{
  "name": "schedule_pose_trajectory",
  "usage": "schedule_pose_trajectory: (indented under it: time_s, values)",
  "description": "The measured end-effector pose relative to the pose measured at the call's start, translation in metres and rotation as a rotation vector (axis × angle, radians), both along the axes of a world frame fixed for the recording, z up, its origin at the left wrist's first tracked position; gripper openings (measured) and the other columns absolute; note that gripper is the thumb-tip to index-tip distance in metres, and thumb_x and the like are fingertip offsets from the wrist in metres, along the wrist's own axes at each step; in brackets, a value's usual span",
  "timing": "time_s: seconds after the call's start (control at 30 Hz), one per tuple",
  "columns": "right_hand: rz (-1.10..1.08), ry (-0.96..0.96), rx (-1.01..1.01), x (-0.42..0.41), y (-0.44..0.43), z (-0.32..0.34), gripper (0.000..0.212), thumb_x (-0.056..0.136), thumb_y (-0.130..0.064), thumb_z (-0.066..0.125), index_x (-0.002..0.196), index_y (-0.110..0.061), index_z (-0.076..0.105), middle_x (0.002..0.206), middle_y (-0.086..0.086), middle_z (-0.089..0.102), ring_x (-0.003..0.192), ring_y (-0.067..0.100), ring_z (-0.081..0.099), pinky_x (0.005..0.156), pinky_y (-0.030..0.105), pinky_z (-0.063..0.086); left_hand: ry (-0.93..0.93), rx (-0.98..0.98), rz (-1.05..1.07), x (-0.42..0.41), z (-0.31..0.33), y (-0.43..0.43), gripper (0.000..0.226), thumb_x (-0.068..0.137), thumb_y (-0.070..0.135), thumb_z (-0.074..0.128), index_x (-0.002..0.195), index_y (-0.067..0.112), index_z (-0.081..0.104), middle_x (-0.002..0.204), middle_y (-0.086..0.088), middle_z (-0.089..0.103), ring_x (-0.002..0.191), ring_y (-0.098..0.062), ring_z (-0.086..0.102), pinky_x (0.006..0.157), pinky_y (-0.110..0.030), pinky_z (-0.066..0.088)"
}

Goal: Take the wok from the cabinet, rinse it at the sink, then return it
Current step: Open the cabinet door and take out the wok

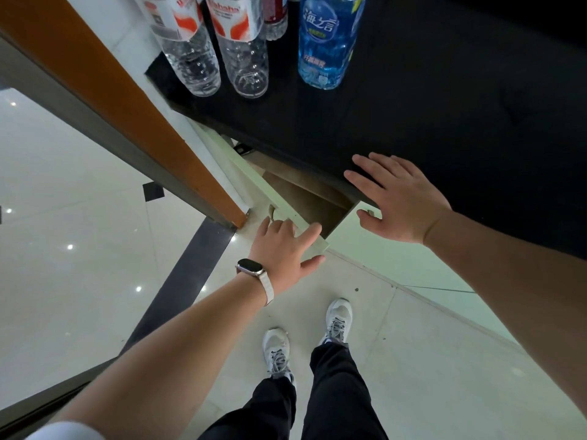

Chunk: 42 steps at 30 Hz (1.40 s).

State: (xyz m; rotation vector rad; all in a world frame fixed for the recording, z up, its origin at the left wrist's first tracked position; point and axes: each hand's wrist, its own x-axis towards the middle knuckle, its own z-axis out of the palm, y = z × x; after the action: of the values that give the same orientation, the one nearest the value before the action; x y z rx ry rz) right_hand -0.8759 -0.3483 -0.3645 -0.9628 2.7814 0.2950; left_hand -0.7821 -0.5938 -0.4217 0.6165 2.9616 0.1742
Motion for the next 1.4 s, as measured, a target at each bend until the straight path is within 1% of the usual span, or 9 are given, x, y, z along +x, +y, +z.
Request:
schedule_pose_trajectory:
  time_s: [0.13, 0.23, 0.33, 0.5, 0.7, 0.87, 1.0, 1.23, 1.4]
  values:
    - [0.001, 0.006, 0.002, -0.001, 0.001, 0.0, 0.072, 0.093, -0.059, 0.032, 0.156, -0.026, 0.02, 0.165, 0.006, 0.023, 0.149, 0.029, 0.022, 0.119, 0.047, 0.02, 0.168, 0.025, 0.133, 0.012, 0.001, 0.013, 0.048, 0.087, 0.062, 0.051, 0.116, 0.024, 0.057, 0.088, -0.013, 0.055, 0.079, -0.033, 0.052, 0.087, -0.052, 0.046]
    - [0.008, 0.018, -0.004, -0.001, 0.001, -0.001, 0.071, 0.093, -0.058, 0.034, 0.156, -0.026, 0.022, 0.165, 0.007, 0.024, 0.148, 0.03, 0.023, 0.119, 0.047, 0.02, 0.26, 0.071, 0.082, 0.01, 0.003, 0.014, 0.037, 0.087, 0.049, 0.057, 0.106, 0.018, 0.064, 0.104, -0.016, 0.058, 0.098, -0.037, 0.053, 0.092, -0.053, 0.043]
    - [0.013, 0.022, -0.025, 0.0, 0.001, -0.001, 0.07, 0.093, -0.055, 0.034, 0.155, -0.025, 0.023, 0.164, 0.007, 0.027, 0.147, 0.03, 0.025, 0.119, 0.047, 0.021, 0.22, 0.11, -0.057, 0.004, 0.007, 0.008, 0.031, 0.086, 0.04, 0.06, 0.098, 0.012, 0.064, 0.11, -0.014, 0.063, 0.109, -0.039, 0.057, 0.096, -0.052, 0.044]
    - [0.017, 0.036, -0.036, 0.0, 0.001, -0.004, 0.069, 0.093, -0.053, 0.037, 0.154, -0.024, 0.025, 0.163, 0.008, 0.029, 0.147, 0.031, 0.027, 0.118, 0.048, 0.022, 0.088, 0.104, -0.144, -0.006, 0.019, 0.004, 0.031, 0.085, 0.04, 0.059, 0.095, 0.011, 0.061, 0.094, -0.01, 0.066, 0.097, -0.034, 0.059, 0.095, -0.046, 0.045]
    - [0.026, 0.032, -0.05, 0.0, 0.001, -0.001, 0.068, 0.092, -0.051, 0.039, 0.153, -0.021, 0.029, 0.161, 0.011, 0.033, 0.145, 0.032, 0.029, 0.117, 0.051, 0.027, 0.098, 0.102, -0.181, 0.007, 0.013, -0.013, 0.033, 0.083, 0.042, 0.06, 0.095, 0.011, 0.065, 0.093, -0.009, 0.063, 0.097, -0.034, 0.058, 0.095, -0.047, 0.044]
    - [0.027, 0.016, -0.064, 0.002, -0.001, 0.001, 0.068, 0.092, -0.048, 0.041, 0.154, -0.021, 0.028, 0.162, 0.011, 0.03, 0.146, 0.032, 0.027, 0.117, 0.052, 0.026, 0.11, 0.095, -0.291, 0.033, 0.003, -0.06, 0.03, 0.083, 0.041, 0.057, 0.089, 0.012, 0.065, 0.096, -0.011, 0.064, 0.097, -0.035, 0.058, 0.1, -0.046, 0.041]
    - [0.025, 0.03, -0.061, 0.002, -0.001, -0.002, 0.069, 0.092, -0.049, 0.039, 0.154, -0.021, 0.025, 0.162, 0.011, 0.03, 0.146, 0.032, 0.027, 0.116, 0.053, 0.028, 0.069, 0.079, -0.343, 0.052, 0.004, -0.102, 0.03, 0.086, 0.041, 0.055, 0.089, 0.013, 0.064, 0.101, -0.011, 0.064, 0.104, -0.034, 0.057, 0.108, -0.045, 0.037]
    - [0.018, 0.063, -0.048, 0.003, 0.0, -0.003, 0.069, 0.092, -0.051, 0.037, 0.153, -0.021, 0.025, 0.161, 0.01, 0.03, 0.146, 0.031, 0.026, 0.116, 0.052, 0.028, 0.032, 0.002, -0.384, 0.073, 0.012, -0.173, 0.032, 0.084, 0.043, 0.055, 0.089, 0.012, 0.063, 0.103, -0.009, 0.063, 0.114, -0.03, 0.054, 0.113, -0.041, 0.032]
    - [0.01, 0.074, -0.077, 0.003, 0.0, -0.006, 0.069, 0.09, -0.049, 0.038, 0.152, -0.02, 0.028, 0.159, 0.011, 0.032, 0.144, 0.032, 0.028, 0.115, 0.053, 0.028, 0.029, -0.081, -0.358, 0.081, 0.022, -0.214, 0.03, 0.079, 0.037, 0.06, 0.081, 0.008, 0.067, 0.102, -0.012, 0.066, 0.115, -0.032, 0.058, 0.112, -0.04, 0.035]
